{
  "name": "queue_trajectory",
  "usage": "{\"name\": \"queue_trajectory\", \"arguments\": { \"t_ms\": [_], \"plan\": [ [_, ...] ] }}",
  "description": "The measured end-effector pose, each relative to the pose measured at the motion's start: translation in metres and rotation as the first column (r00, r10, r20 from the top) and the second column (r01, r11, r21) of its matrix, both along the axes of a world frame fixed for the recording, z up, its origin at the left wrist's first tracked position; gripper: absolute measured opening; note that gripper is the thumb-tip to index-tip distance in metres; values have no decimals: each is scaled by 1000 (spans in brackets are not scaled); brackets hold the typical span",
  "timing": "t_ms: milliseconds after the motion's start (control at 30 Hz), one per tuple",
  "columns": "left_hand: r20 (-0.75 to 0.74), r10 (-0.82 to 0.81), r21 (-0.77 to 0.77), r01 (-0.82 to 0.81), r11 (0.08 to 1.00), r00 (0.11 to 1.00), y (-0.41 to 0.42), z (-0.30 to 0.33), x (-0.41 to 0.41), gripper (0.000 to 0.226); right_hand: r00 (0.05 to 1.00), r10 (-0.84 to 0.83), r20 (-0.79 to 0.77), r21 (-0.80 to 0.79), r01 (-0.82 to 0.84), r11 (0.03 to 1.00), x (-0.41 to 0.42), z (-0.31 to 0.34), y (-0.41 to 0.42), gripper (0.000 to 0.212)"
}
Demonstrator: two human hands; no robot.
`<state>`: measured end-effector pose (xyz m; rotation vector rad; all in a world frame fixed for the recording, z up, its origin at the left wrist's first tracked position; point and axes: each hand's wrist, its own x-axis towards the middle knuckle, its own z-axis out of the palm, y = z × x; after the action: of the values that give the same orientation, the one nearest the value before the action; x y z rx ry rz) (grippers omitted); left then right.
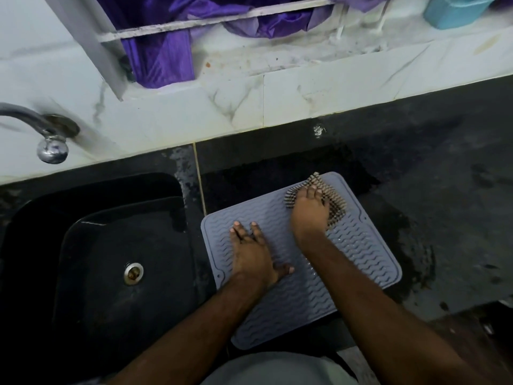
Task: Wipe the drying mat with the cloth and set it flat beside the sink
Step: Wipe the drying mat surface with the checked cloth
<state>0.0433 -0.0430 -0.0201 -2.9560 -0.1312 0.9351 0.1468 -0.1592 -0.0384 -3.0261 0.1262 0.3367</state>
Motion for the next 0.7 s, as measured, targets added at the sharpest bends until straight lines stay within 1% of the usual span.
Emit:
{"name": "queue_trajectory", "arguments": {
  "t_ms": [33,100,167,200,233,300,333,400,500,533,567,633,700],
  "plan": [
    [-1,-21,10,21,1000,1000,-1,2,0,142,998,49,27,3,-49,999,-7,0,14,56],
    [-4,-74,25,74,997,997,-1,6,1,129,980,191,64,47,-194,980,-25,1,41,56],
    [-9,-95,16,95,995,995,2,7,0,116,953,292,80,185,-302,935,-40,5,57,51],
    [0,-109,12,109,994,994,3,8,0,111,949,306,72,281,-314,907,-42,9,57,48],
    [11,-127,11,127,992,992,3,8,-1,109,955,293,50,386,-289,876,-41,16,54,47],
    [9,-131,16,131,991,991,1,10,-3,121,977,209,-26,560,-159,813,-34,33,36,45],
    [3,-114,20,113,993,994,0,12,-3,129,989,140,-38,610,-88,788,-28,42,23,42],
    [-1,-87,29,87,996,996,-1,12,-2,137,999,-36,5,663,24,749,-15,59,-4,31],
    [0,-72,30,72,997,997,1,8,0,140,959,-281,48,742,154,652,5,78,-42,25],
    [-1,-72,28,72,997,997,1,6,1,140,947,-318,57,740,173,650,12,81,-52,28],
    [-1,-77,29,77,997,997,0,5,2,141,942,-328,76,715,178,676,19,80,-61,31],
    [-7,-88,36,89,995,996,-1,4,4,142,941,-316,120,623,176,762,28,72,-73,39],
    [-6,-78,33,78,996,997,0,2,5,143,952,-278,128,513,176,840,30,57,-76,44]
  ]
}}
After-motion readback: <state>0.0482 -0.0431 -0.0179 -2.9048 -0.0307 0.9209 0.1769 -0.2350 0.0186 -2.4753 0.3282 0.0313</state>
